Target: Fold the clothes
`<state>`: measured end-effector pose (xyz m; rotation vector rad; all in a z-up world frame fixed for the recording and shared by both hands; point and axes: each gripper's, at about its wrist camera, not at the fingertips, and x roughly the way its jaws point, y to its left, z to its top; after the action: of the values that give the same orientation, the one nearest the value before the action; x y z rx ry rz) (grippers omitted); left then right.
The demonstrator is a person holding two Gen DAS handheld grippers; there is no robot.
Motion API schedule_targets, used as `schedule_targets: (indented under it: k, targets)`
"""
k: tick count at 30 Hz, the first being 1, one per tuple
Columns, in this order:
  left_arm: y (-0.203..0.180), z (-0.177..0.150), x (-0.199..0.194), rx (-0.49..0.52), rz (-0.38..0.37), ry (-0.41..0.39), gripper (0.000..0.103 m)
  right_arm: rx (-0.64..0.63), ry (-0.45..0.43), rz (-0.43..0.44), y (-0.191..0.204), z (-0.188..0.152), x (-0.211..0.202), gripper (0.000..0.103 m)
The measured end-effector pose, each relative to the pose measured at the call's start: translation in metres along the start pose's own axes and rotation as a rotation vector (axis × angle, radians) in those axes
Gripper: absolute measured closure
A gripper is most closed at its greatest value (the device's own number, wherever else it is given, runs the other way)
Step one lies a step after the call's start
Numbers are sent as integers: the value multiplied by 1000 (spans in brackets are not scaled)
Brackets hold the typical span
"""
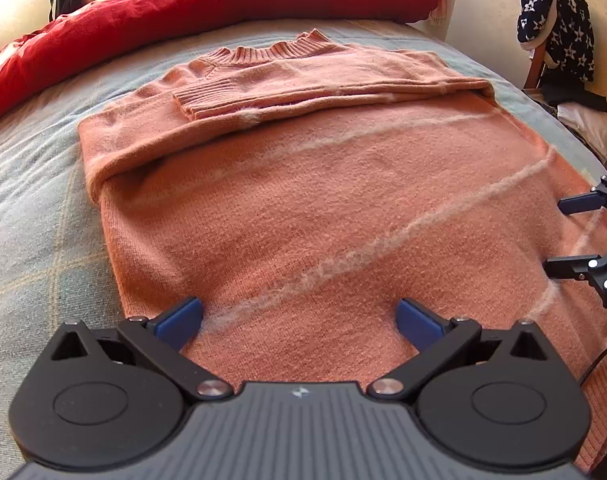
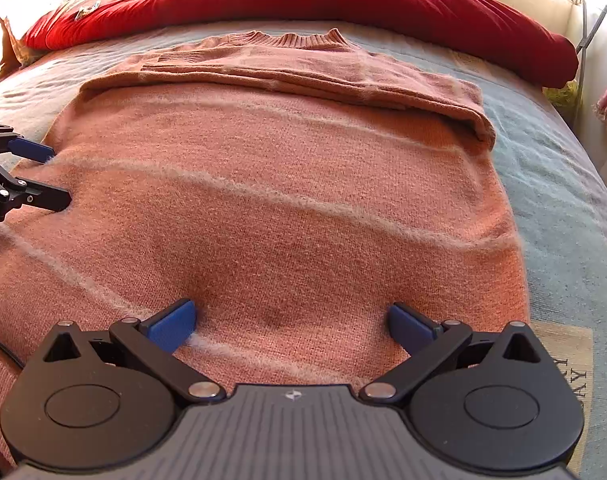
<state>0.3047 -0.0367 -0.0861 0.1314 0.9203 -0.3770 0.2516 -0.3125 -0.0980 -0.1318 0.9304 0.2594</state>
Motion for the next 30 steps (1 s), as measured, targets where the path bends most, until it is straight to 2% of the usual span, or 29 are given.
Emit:
schedule_targets:
  k: [5,10,13,17,20,23,25,30]
  targets:
    - [-4,-8,-5,19,12,-46,0,1,-31,-14,3,-4,-4,0]
    - [-17,-27,-24,36,45,-79,0,33,-48,-77,14,-15,-21,0]
    - [-32,-50,-44,56,61,-92,0,7,-73,-80,29,-40,-47,0]
    - [-49,-76,-73,29,109,-103,1,25,-75,-54,41,-73,-70,0]
    - [-70,-94,-100,55,118,-182,1,-5,-219,-87,53,-98,-103,0]
    - [-101,-114,-116,115,78,-260,1,-16,-398,-135,65,-131,-136,0]
    - [-121,-121,-118,166,80,-280,1,8,-460,-129,68,-150,-147,0]
    - [-164,-124,-104,289,149,-278,1,21,-425,-108,63,-174,-155,0]
